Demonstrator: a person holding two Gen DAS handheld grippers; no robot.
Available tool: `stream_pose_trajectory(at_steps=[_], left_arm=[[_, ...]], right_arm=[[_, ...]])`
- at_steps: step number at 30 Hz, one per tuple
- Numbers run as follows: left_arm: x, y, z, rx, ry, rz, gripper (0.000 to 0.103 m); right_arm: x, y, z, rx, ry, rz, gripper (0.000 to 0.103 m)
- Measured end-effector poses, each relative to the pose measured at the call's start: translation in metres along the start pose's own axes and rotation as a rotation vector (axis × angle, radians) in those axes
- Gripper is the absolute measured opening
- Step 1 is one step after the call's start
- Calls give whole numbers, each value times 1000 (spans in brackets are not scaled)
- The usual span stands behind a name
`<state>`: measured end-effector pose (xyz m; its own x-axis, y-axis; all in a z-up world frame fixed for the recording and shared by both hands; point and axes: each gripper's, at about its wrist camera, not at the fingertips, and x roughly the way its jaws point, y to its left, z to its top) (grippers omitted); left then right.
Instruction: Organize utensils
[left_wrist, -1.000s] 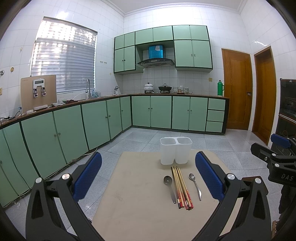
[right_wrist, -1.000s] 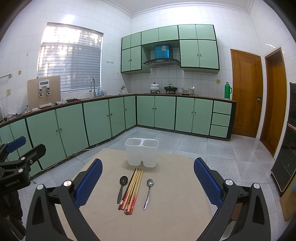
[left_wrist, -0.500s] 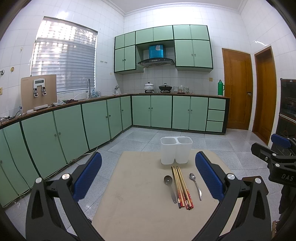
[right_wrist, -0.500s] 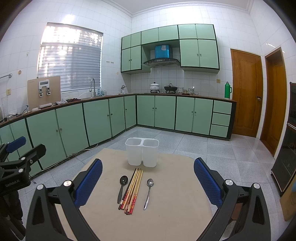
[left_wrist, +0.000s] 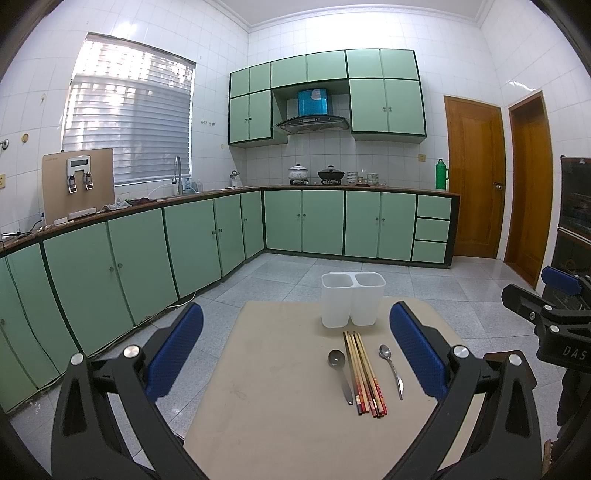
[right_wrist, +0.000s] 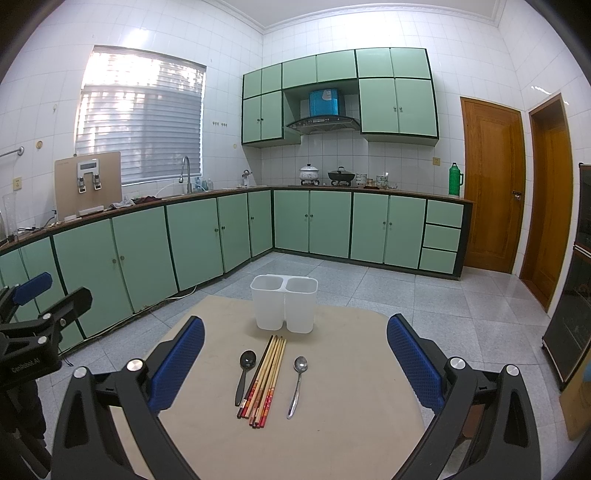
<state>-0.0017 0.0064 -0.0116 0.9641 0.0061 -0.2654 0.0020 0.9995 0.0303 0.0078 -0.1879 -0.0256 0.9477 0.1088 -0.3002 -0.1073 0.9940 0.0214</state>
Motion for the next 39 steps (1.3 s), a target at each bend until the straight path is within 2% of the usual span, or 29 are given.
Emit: stream_pose_trajectory(at_steps=[13,15,20,21,23,26,28,29,32,34,35,39], left_arm=[[-2,9,-4,1,5,0,98],[9,44,-25,0,13,2,98],[20,44,-29,5,24,3,98],[30,54,-37,13,38,11,98],[34,49,-27,15,40,12,98],[71,67,-42,20,101,31,98],[86,64,-42,24,123,39,98],[106,69,-51,31,159,50,98],[129,69,-59,42,202,65,98],[156,70,-70,46,267,68,98],[177,74,-81,39,316,72,98],[209,79,-90,24,396,83,98]], right_arm=[[0,1,0,2,3,0,97],[1,2,-1,2,6,0,97],[11,10,-3,7,28,-1,97],[14,9,-4,9,36,-4,97],[24,7,-6,15,57,-7,97],[46,1,-12,20,105,-21,97],[66,-1,-17,20,145,-33,97],[77,-3,-21,19,168,-36,97],[117,-11,-32,38,254,-29,97],[143,-17,-43,65,313,-13,97],[156,-19,-46,73,340,-5,95],[204,-23,-64,71,437,16,87]])
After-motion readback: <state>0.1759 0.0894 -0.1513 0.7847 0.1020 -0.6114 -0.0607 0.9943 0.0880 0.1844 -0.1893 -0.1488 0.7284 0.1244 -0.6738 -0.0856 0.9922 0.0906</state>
